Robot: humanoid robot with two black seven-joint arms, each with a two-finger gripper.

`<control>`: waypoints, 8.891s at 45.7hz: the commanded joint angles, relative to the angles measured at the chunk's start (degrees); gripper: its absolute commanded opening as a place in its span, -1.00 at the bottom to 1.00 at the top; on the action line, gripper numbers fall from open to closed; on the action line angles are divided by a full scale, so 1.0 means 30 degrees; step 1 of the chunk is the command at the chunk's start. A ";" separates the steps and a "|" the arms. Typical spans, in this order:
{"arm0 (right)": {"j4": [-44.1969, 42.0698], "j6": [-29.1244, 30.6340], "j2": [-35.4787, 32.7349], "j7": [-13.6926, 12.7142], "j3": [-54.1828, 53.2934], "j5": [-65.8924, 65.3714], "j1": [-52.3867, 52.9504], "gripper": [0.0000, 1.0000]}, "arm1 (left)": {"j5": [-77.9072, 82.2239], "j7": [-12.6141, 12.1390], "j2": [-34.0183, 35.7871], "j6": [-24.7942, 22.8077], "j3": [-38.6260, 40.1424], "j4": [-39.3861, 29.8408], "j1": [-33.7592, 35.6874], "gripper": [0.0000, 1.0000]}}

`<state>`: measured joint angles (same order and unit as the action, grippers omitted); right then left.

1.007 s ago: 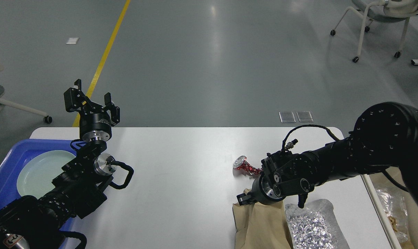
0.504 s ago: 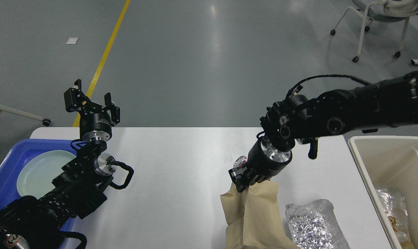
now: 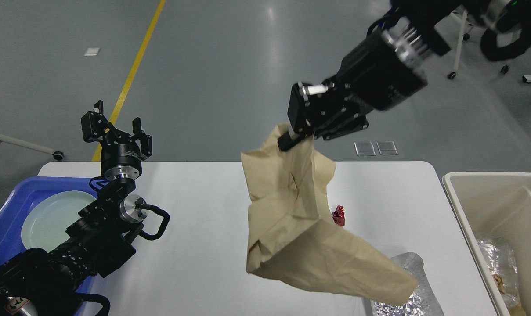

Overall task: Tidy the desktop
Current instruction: 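Lift the brown paper bag and carry it toward the white bin, then drop the brown paper bag into the white bin, then swing the right gripper back over the table toward the silver foil bag, then lower the right gripper onto the silver foil bag and grasp it, then lift the silver foil bag high above the table, then carry the silver foil bag over the white bin and release it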

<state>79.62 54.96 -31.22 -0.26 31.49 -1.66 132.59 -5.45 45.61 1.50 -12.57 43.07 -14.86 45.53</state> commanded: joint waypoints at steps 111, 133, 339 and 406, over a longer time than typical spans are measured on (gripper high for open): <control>-0.0677 -0.7247 -0.1077 -0.0206 0.8164 -0.6335 -0.6319 1.00 | 0.0000 0.0001 -0.0030 0.0000 0.0000 0.0003 0.0000 1.00; 0.3898 -0.0360 -0.1049 -0.0206 0.4942 -0.0122 0.0189 1.00 | 0.0000 0.0001 -0.0030 0.0000 0.0000 0.0003 0.0000 1.00; -0.1522 0.0015 -0.1546 0.6034 0.1427 -0.6714 0.1916 -1.00 | 0.0000 0.0001 -0.0030 0.0000 0.0000 0.0003 0.0000 1.00; -1.8807 -1.1990 0.0300 0.3779 1.7656 -1.3715 -1.9145 0.45 | 0.0000 0.0001 -0.0030 0.0000 0.0000 0.0003 0.0000 1.00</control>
<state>24.40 21.23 -30.46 12.35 82.57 -42.92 77.69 -5.45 45.62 1.41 -12.57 43.07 -14.85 45.53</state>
